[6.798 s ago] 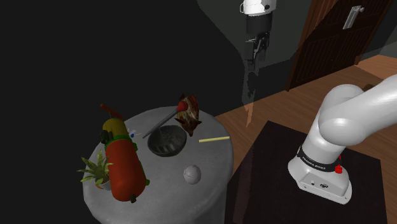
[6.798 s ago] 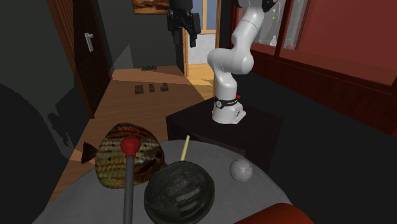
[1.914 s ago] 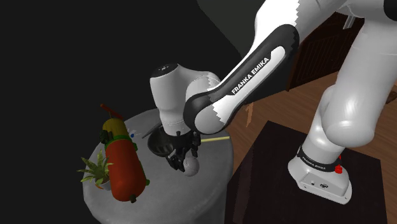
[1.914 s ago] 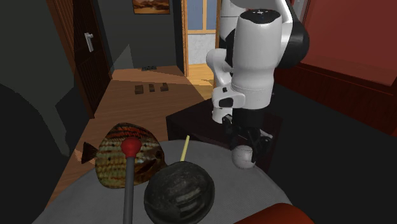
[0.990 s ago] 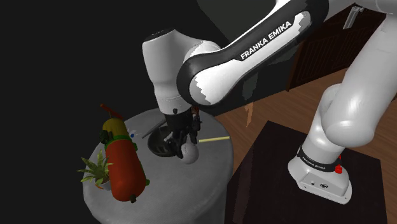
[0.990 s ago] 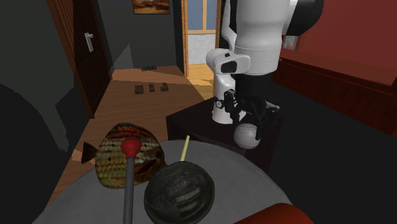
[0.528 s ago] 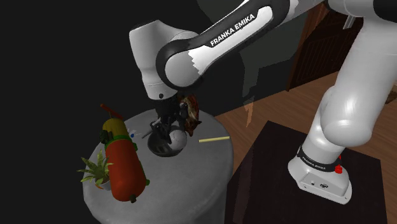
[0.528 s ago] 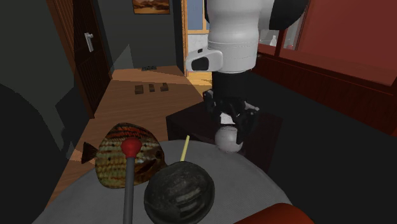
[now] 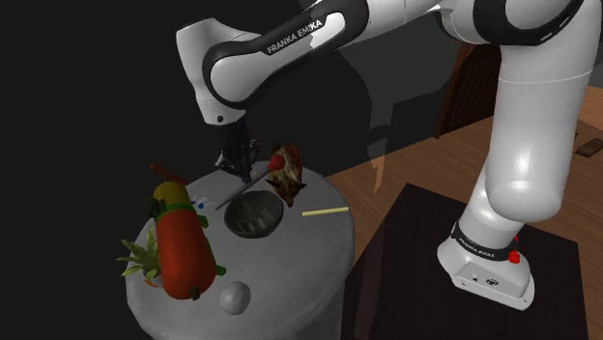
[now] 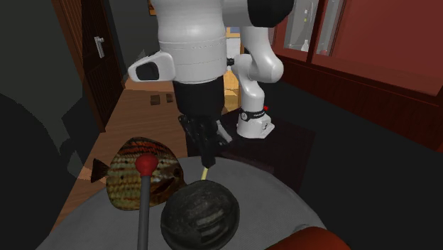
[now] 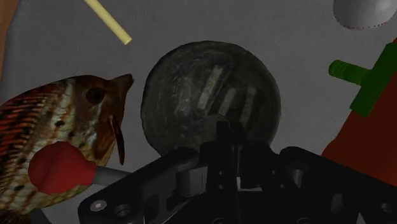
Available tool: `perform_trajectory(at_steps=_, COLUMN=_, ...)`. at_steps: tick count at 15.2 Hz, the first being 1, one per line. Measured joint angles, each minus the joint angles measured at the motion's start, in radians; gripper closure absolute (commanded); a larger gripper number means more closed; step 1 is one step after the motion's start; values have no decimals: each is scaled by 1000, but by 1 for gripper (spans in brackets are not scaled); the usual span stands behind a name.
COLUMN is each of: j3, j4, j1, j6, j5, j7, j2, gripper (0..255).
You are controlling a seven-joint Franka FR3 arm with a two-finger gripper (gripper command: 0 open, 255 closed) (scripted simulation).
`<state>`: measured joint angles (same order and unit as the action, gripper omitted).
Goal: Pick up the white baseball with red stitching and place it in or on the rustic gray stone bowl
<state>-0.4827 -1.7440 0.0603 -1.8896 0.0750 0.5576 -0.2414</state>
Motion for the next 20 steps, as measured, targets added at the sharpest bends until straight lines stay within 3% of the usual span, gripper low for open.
perform_trajectory(at_steps=1, j3=1, j4=1, j1=-1, j6=0, j5=0, j7=0, j2=-1, gripper=0)
perform_trajectory(at_steps=7, j3=-23, j4=5, j1=66, j6=-27, j5=59, j7=49, j2=-61, gripper=0)
perform_trajectory(at_steps=20, j3=-55, j4=119, j1=327, j6=-40, j5=254, j7=209, j2=-307, gripper=0)
